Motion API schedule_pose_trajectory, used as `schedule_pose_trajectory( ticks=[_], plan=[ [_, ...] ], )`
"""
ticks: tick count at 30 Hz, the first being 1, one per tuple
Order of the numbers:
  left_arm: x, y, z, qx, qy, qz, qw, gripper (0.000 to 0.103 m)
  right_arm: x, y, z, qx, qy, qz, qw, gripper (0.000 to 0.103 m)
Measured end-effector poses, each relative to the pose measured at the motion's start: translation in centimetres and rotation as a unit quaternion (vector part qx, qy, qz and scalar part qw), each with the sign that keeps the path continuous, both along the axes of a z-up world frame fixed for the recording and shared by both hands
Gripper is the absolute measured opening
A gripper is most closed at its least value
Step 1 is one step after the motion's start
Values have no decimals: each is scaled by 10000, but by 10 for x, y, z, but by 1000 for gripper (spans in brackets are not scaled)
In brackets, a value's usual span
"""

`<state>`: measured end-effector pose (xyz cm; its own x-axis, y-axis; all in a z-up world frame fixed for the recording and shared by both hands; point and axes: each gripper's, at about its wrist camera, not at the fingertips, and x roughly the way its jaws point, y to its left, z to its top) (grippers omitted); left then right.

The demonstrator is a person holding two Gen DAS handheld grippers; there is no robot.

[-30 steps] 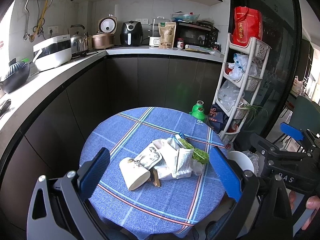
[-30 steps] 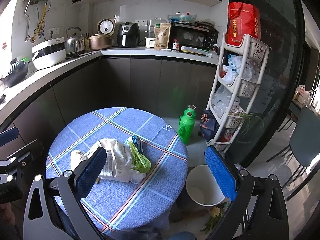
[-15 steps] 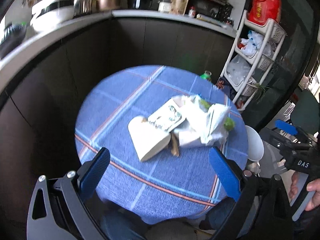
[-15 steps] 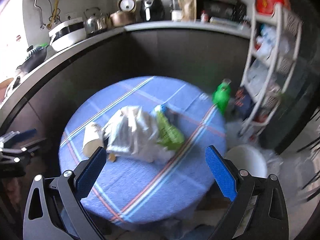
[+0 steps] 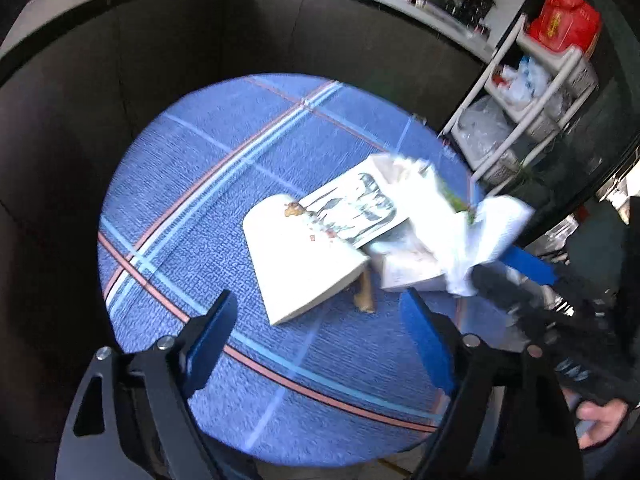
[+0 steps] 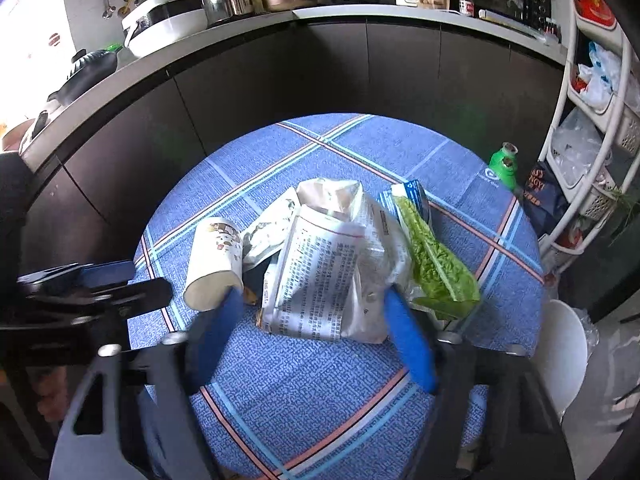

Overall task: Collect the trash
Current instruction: 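Grasp the white paper cup with the left gripper while the right grasps the newspaper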

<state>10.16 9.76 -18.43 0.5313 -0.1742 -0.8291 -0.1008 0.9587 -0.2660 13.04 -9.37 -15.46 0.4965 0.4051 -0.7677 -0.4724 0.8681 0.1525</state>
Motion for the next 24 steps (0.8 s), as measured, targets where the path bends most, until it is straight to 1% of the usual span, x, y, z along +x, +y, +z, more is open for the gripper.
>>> schedule_pose_trajectory(
  ticks=[1, 3, 4, 6, 7, 9, 12, 13, 15, 16, 17, 18, 19, 20, 22, 23, 24],
  plan=[
    [3, -1, -6, 62, 78, -20, 9999, 77, 0, -3, -1, 40, 29, 16, 10000, 31],
    [10, 0, -16, -19, 200, -33, 9998, 77, -2, -8, 0, 61, -8, 35, 10000, 30],
    [12, 1, -18, -149, 242, 29, 9996, 79, -4, -8, 2, 46, -46, 53, 10000, 30],
    [18, 6, -16, -523, 195, 195, 9982, 87, -6, -9, 2, 59, -77, 69, 9999, 30],
    [22, 7, -14, -614, 136, 260, 9977, 91, -8, -9, 3, 74, -93, 67, 9999, 30],
    [32, 10, -12, -574, 139, 376, 9975, 91, -10, -9, 6, 74, -118, 74, 9999, 30],
    [52, 14, -21, -518, 355, 550, 9965, 91, -15, -9, 10, 79, -158, 96, 9998, 30],
    [58, 16, -27, -532, 472, 589, 9957, 91, -17, -9, 11, 70, -186, 118, 9997, 30],
    [66, 18, -41, -684, 685, 601, 9935, 90, -23, -7, 14, 31, -256, 188, 9995, 30],
    [69, 19, -47, -746, 786, 594, 9923, 87, -25, -7, 15, 5, -300, 234, 9993, 30],
    [71, 19, -52, -792, 846, 573, 9916, 81, -28, -7, 18, 0, -343, 272, 9990, 30],
    [73, 19, -58, -826, 932, 552, 9907, 80, -30, -7, 20, 15, -387, 296, 9988, 30],
    [72, 19, -60, -849, 930, 553, 9905, 76, -32, -8, 22, 34, -427, 305, 9986, 30],
    [71, 20, -59, -826, 907, 576, 9908, 64, -34, -8, 24, 47, -459, 303, 9985, 29],
    [66, 22, -55, -892, 905, 557, 9903, 61, -37, -13, 33, 129, -563, 259, 9980, 27],
    [62, 22, -52, -865, 855, 554, 9910, 60, -39, -17, 37, 212, -597, 232, 9977, 27],
    [58, 20, -43, -742, 737, 520, 9932, 59, -41, -19, 42, 272, -627, 212, 9974, 26]
  ],
)
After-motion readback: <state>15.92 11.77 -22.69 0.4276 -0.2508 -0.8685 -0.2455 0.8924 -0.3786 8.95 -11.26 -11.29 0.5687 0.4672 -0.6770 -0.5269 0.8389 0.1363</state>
